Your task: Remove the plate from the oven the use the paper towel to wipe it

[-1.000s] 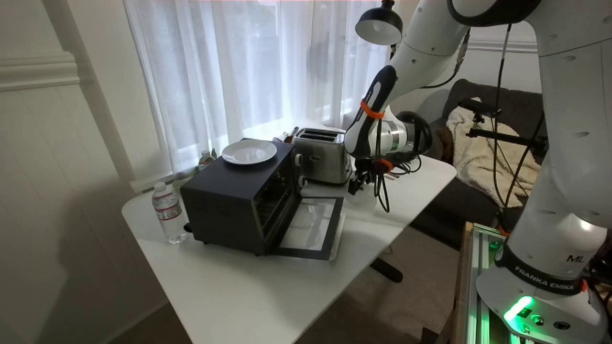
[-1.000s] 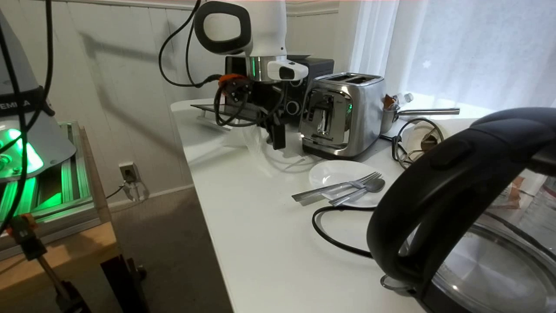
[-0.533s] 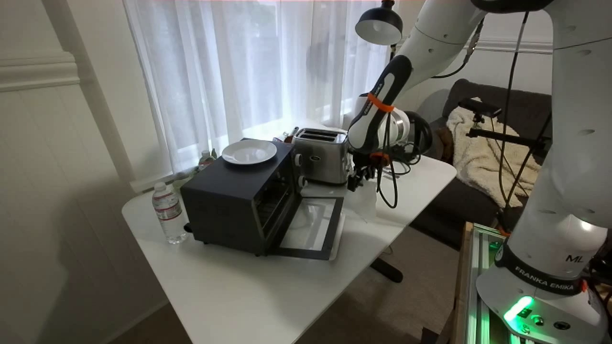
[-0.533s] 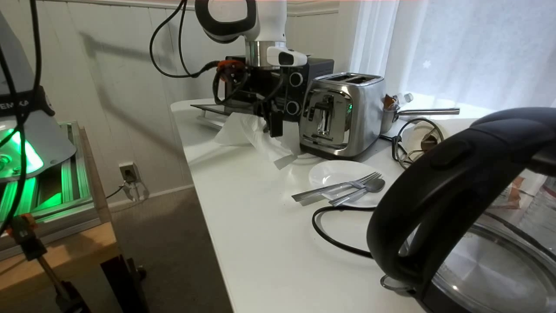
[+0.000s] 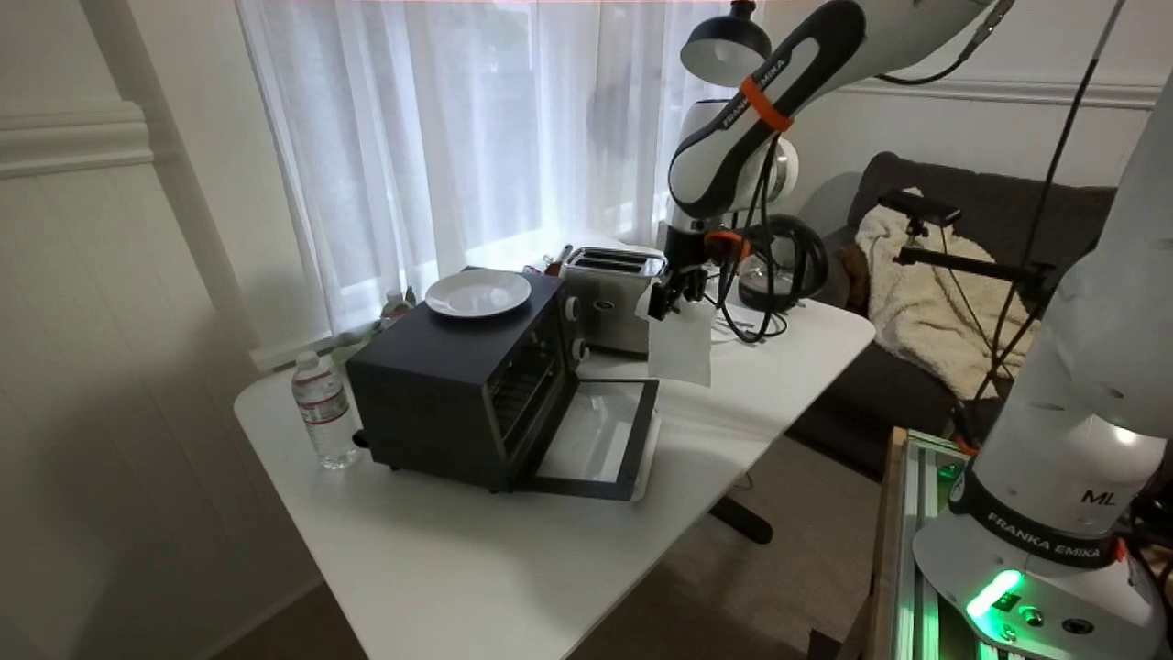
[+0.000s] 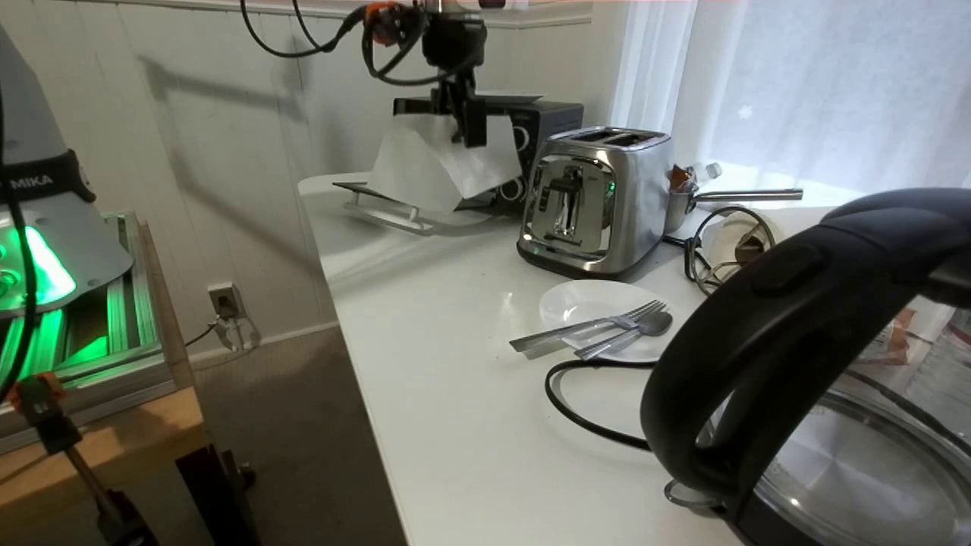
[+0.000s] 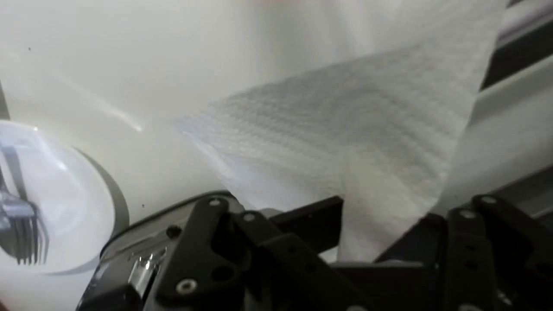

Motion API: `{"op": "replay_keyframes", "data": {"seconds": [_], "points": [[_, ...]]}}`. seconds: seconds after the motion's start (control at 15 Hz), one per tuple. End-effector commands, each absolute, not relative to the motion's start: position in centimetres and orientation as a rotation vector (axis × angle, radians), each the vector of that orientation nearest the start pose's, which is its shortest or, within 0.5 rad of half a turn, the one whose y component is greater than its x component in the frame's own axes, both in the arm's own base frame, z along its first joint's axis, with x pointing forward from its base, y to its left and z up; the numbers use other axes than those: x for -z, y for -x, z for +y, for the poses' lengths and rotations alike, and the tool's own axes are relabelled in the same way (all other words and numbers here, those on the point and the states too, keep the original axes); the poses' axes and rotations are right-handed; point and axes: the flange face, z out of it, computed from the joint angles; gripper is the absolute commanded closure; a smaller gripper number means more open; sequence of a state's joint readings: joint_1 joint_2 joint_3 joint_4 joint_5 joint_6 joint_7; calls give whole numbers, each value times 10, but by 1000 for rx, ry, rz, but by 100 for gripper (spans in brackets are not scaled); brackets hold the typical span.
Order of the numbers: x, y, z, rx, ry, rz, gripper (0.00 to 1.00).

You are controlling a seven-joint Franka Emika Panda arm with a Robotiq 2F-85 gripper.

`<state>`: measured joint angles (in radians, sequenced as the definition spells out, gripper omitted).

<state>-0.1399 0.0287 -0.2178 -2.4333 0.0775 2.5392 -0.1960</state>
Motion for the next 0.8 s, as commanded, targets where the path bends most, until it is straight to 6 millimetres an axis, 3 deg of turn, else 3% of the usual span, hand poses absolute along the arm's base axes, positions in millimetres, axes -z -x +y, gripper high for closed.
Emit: {"op": "replay_keyframes", "data": {"seconds": [0.0,0.2,0.4,0.53,0.73], "points": [[-387,-450,-153,315,3071,306,100],[-450,-461,-125,488,2983,224,100],[-489,-485,-87,639,2838,176,100],[-500,-508,-58,695,2766,127,100],[-498,-550,-29,760,2713,87,100]]}}
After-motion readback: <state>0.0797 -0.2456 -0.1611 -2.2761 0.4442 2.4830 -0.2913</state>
